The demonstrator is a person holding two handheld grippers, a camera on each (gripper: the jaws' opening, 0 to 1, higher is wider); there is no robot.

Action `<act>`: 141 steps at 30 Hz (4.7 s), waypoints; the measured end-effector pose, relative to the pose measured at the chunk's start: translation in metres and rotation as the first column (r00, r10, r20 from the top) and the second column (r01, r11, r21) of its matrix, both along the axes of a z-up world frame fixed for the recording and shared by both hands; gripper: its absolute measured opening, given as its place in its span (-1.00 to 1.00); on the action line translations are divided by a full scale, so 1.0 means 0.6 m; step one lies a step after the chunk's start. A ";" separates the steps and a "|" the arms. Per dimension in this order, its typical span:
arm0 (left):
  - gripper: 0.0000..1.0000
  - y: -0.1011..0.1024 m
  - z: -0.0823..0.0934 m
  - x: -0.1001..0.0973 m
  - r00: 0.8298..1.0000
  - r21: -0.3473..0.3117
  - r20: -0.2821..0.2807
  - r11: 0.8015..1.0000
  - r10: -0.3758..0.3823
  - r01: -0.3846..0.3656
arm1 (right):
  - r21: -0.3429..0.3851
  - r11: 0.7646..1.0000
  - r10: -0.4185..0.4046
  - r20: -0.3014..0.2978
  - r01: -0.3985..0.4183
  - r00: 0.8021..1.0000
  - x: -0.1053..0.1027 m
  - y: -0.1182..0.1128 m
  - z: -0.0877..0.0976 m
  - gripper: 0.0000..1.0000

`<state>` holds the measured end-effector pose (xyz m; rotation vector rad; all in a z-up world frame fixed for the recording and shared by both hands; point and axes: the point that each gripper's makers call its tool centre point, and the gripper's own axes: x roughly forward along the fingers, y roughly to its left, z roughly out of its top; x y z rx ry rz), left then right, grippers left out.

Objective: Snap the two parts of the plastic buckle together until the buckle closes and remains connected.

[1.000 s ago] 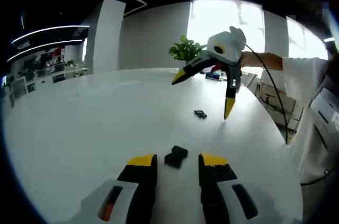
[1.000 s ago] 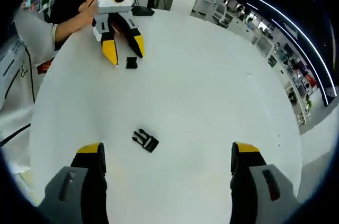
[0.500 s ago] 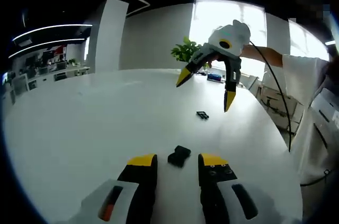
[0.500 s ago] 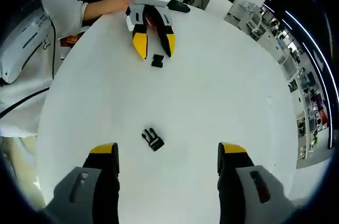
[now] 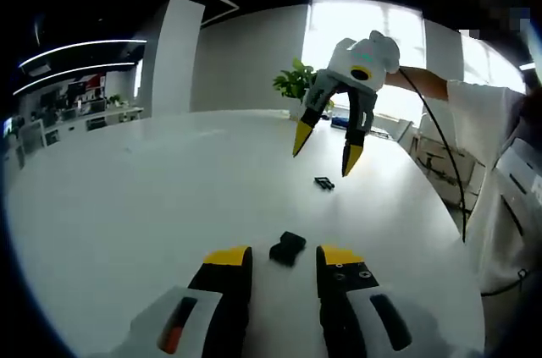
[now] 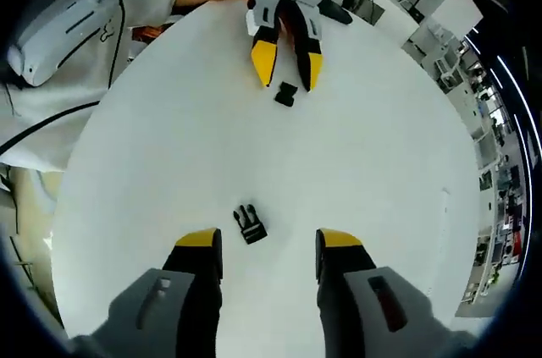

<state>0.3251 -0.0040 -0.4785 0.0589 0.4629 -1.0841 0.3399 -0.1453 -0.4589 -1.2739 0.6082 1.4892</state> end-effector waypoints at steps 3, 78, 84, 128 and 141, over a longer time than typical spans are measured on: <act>-0.41 0.000 0.000 0.000 1.000 -0.002 -0.002 1.000 0.001 -0.001 | -0.021 1.000 0.022 0.009 -0.022 1.000 0.004 -0.002 -0.002 -0.38; -0.45 -0.004 0.000 0.000 1.000 -0.006 0.000 1.000 0.014 -0.014 | 0.090 0.918 -0.374 -0.125 0.386 0.919 -0.050 -0.016 -0.023 -0.79; -0.46 -0.005 0.000 0.000 1.000 -0.011 -0.003 1.000 0.014 -0.014 | 0.138 0.895 -0.409 -0.125 0.424 0.904 -0.054 -0.013 -0.021 -0.79; -0.76 -0.009 -0.003 0.008 0.997 0.031 0.074 0.999 -0.021 0.019 | 0.463 0.750 -0.377 -0.287 0.472 0.881 -0.038 0.020 0.012 -0.79; -0.77 -0.010 0.004 0.019 0.998 0.031 0.058 0.999 0.014 -0.015 | 0.428 0.759 -0.406 -0.278 0.490 0.871 -0.046 0.011 -0.016 -0.79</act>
